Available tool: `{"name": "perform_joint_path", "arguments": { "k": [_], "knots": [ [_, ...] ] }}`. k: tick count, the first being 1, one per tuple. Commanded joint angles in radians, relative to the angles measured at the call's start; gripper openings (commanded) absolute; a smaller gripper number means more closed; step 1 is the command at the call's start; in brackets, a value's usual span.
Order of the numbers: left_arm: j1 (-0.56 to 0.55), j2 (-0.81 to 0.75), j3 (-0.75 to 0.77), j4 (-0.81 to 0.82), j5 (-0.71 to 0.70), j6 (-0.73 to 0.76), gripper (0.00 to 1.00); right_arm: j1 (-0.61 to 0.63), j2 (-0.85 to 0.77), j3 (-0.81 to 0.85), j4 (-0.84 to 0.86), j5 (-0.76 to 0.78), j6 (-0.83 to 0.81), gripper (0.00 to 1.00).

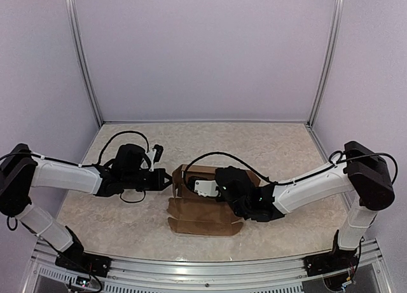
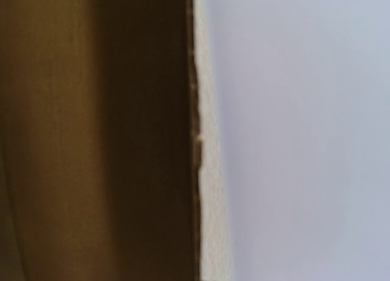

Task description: Fold the paper box

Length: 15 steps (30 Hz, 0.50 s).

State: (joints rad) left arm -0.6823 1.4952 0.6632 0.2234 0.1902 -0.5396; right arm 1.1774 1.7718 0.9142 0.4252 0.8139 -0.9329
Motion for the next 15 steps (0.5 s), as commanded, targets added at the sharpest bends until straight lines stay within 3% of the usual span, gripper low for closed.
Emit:
{"name": "perform_joint_path", "arguments": {
  "k": [1,10,15],
  "knots": [
    [-0.038,-0.032,0.007,-0.006,-0.031,0.03,0.0,0.01,0.017,-0.016,0.018,0.022,0.031,0.0],
    [-0.078,-0.024,0.001,-0.018,-0.099,0.042,0.0,0.012,0.029,-0.011,-0.009,0.023,0.077,0.0],
    [-0.089,-0.037,-0.012,-0.027,-0.146,0.05,0.05,0.025,0.042,-0.029,0.017,0.046,0.08,0.0]
  ]
}}
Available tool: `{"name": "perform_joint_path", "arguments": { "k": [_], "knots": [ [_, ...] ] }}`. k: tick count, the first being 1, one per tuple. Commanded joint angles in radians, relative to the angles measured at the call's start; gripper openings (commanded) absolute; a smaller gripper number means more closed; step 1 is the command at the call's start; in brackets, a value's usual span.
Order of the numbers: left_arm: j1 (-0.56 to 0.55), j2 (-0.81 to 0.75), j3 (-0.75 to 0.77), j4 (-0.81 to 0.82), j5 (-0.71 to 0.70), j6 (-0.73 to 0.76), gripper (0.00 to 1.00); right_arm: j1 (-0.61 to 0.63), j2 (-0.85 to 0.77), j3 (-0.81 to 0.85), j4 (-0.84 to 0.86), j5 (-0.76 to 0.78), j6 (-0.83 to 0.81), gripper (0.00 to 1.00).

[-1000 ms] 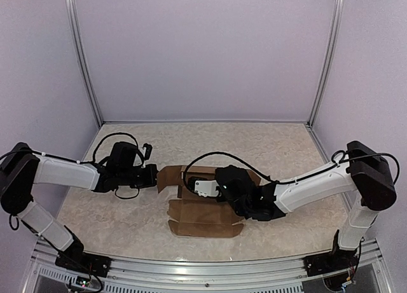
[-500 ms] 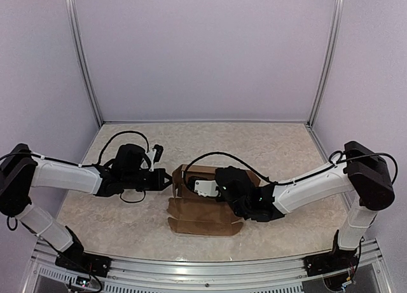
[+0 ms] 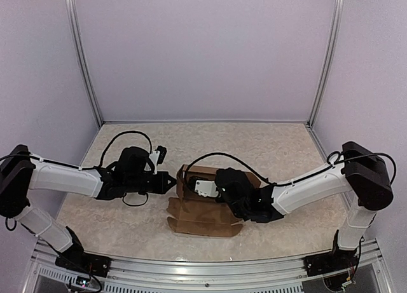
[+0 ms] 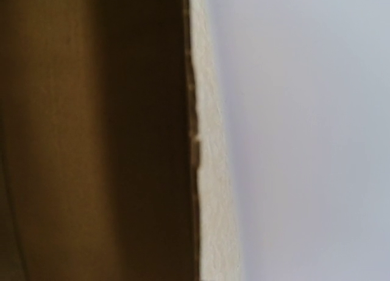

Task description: Fold the paper box

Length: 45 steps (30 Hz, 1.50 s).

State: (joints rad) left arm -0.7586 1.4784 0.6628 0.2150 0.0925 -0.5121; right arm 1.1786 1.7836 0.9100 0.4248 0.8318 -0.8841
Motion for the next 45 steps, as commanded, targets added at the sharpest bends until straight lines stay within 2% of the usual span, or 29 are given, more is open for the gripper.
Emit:
{"name": "perform_joint_path", "arguments": {
  "k": [1,19,25,33,45],
  "knots": [
    [-0.014,-0.022,-0.016,-0.015,-0.049,0.024,0.05,0.029,0.039,-0.027,0.026,0.037,0.025,0.0],
    [-0.075,-0.055,-0.114,0.065,-0.056,0.026,0.06,0.082,0.149,-0.034,0.101,0.144,-0.024,0.0],
    [-0.09,-0.078,-0.137,0.052,-0.088,0.029,0.11,0.096,0.17,-0.043,0.179,0.197,-0.08,0.0],
    [-0.098,-0.141,-0.155,0.021,-0.162,0.048,0.12,0.123,0.199,-0.089,0.458,0.262,-0.271,0.0],
    [-0.119,-0.134,-0.181,0.069,-0.149,0.049,0.16,0.15,0.346,-0.118,0.857,0.324,-0.514,0.0]
  ]
}}
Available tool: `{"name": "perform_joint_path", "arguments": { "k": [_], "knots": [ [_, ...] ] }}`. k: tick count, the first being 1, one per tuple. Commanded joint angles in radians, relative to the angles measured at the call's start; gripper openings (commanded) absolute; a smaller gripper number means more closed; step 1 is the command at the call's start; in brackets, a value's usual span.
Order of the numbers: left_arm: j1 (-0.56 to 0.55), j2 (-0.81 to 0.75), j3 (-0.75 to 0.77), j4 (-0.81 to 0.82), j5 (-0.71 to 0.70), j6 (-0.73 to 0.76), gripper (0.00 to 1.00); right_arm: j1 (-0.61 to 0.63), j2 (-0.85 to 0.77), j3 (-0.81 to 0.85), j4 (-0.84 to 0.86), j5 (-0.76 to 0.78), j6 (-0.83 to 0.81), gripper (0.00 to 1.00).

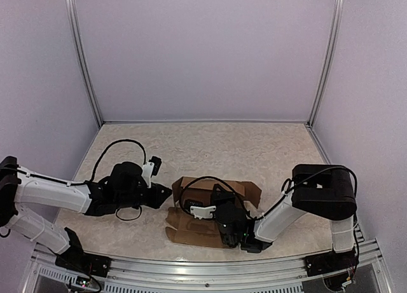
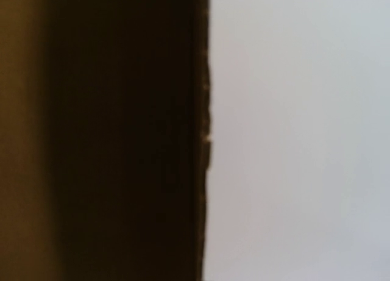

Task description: Fold the paper box

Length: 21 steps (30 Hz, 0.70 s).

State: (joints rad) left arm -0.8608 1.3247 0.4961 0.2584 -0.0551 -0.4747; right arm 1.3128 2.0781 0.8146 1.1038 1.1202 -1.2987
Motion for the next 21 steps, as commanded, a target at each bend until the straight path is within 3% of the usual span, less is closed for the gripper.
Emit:
{"name": "perform_joint_path", "arguments": {
  "k": [1,14,21],
  "knots": [
    [-0.018,0.028,-0.013,0.03,0.002,0.012,0.16,0.017,0.058,-0.022,0.182,0.036,-0.1,0.0],
    [-0.04,0.1,0.025,0.058,0.016,0.019,0.16,0.031,0.069,-0.034,0.161,0.041,-0.051,0.0],
    [-0.049,0.136,0.058,0.045,-0.005,0.041,0.29,0.032,0.059,-0.04,0.154,0.039,-0.031,0.0]
  ]
}}
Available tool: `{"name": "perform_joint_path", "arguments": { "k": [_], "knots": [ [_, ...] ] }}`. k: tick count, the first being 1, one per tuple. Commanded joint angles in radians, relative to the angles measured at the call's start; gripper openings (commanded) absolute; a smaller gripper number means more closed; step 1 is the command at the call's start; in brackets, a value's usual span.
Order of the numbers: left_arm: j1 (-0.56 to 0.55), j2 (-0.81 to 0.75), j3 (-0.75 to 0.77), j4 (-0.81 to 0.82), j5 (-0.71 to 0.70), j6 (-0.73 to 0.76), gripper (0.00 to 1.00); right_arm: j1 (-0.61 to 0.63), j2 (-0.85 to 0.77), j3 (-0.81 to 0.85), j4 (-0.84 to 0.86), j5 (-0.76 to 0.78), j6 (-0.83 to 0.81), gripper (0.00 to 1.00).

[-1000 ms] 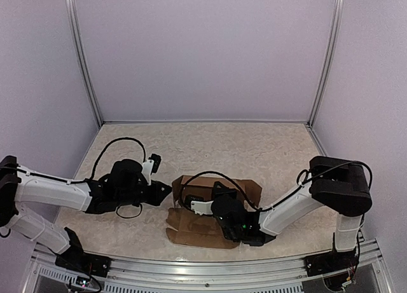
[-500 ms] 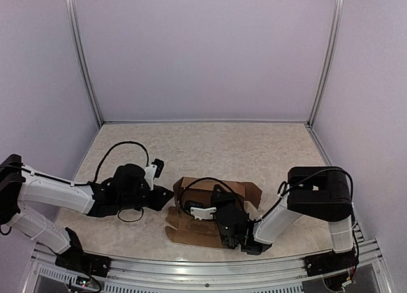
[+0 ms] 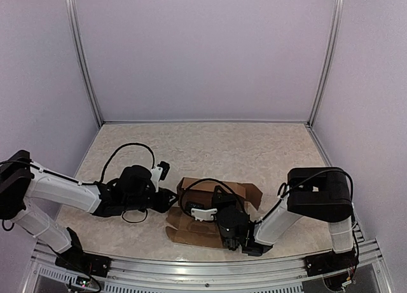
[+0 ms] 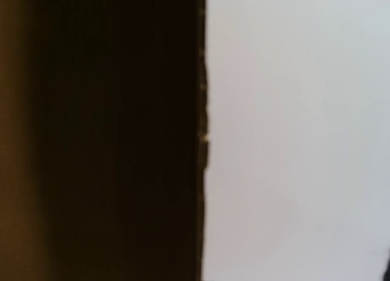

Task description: Fold the paper box

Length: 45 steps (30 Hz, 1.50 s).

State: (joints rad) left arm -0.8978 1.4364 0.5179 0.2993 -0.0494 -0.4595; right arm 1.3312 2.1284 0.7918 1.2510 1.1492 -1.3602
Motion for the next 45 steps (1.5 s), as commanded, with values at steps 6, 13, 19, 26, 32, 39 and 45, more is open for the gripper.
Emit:
{"name": "perform_joint_path", "arguments": {
  "k": [6,13,19,26,32,39,45],
  "knots": [
    [-0.018,0.062,0.061,-0.006,-0.038,0.054,0.43,0.016,0.001,-0.022,-0.016,0.008,0.058,0.0],
    [-0.031,0.101,0.081,-0.004,-0.071,0.083,0.63,0.015,-0.015,-0.02,-0.058,0.006,0.094,0.0],
    [-0.042,0.137,0.118,0.007,-0.095,0.094,0.7,0.014,-0.045,-0.01,-0.143,0.003,0.158,0.0],
    [-0.044,0.203,0.157,0.038,-0.094,0.112,0.68,0.014,-0.087,-0.006,-0.26,-0.014,0.265,0.0],
    [-0.043,0.239,0.173,0.059,-0.084,0.119,0.48,0.015,-0.105,-0.003,-0.349,-0.023,0.344,0.0],
    [-0.044,0.264,0.201,0.06,-0.078,0.125,0.27,0.015,-0.143,0.071,-0.607,-0.053,0.524,0.0],
    [-0.044,0.263,0.214,0.052,-0.085,0.136,0.15,0.015,-0.209,0.152,-0.889,-0.129,0.741,0.0]
  ]
}}
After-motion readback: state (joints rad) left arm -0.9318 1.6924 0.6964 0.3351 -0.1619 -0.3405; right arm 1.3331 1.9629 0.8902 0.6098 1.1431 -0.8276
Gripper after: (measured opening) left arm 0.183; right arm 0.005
